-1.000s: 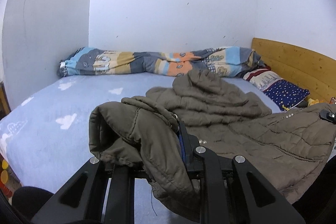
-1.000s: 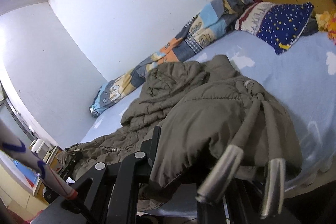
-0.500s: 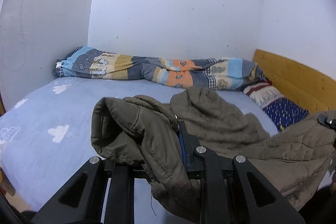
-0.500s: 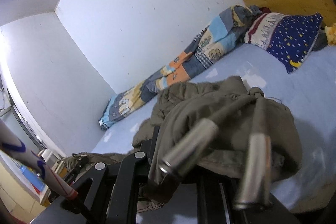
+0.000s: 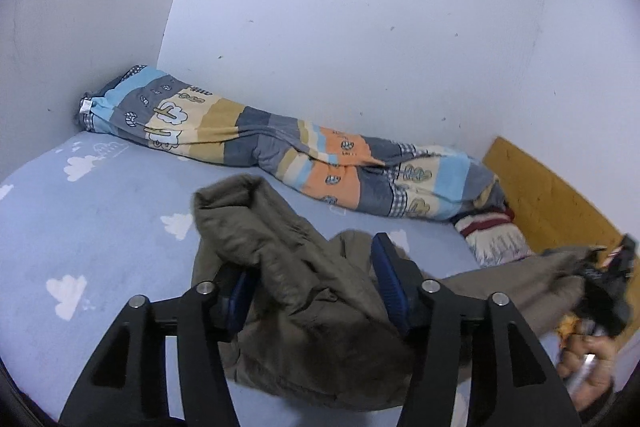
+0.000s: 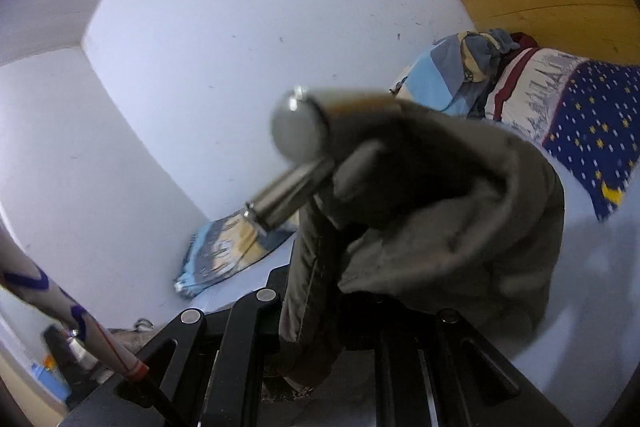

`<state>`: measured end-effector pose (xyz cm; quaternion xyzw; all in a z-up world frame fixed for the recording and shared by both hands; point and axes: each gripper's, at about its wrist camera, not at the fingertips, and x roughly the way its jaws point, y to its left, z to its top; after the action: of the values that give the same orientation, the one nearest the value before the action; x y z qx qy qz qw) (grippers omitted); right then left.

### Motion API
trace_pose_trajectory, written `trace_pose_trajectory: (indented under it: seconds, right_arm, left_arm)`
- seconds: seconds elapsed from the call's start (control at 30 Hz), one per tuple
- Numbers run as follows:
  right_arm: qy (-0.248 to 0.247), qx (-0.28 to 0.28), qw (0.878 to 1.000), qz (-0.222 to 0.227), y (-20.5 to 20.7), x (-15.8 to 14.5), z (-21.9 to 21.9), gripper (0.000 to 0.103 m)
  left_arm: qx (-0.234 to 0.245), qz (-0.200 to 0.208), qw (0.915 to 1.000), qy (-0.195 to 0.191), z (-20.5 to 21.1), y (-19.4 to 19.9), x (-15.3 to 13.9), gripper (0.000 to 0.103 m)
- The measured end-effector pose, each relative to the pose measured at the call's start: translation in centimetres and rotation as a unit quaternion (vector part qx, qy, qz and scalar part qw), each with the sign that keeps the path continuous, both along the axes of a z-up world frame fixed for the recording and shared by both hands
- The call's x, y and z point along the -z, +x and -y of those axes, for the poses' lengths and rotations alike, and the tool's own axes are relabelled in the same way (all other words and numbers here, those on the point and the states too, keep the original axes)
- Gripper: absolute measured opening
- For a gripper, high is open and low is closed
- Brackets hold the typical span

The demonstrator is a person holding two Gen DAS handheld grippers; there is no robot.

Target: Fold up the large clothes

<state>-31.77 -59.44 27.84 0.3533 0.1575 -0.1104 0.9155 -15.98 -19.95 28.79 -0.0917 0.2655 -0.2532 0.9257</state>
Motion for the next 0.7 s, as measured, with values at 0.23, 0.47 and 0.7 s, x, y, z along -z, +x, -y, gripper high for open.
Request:
trace_pose_trajectory:
  seconds: [0.23, 0.47, 0.7]
  right_arm:
    - [0.018, 0.034, 0.998, -0.051, 8.2, 2.8, 4.9, 0.013]
    - [0.027, 0.054, 0.992, -0.106, 13.2, 7.5, 7.2, 0.014]
    - [0.097, 0.048, 0.979, -0.170, 16.7, 11.6, 10.0, 0.028]
  left_arm:
    - [-0.030, 0.053, 0.9977, 0.027, 0.1, 3.1, -1.2, 0.064]
    - [0.033, 0.031, 0.9953, 0.086, 5.1, 5.3, 3.5, 0.065]
    - [0.063, -0.004, 0.9841, 0.166, 11.1, 8.2, 11.7, 0.065]
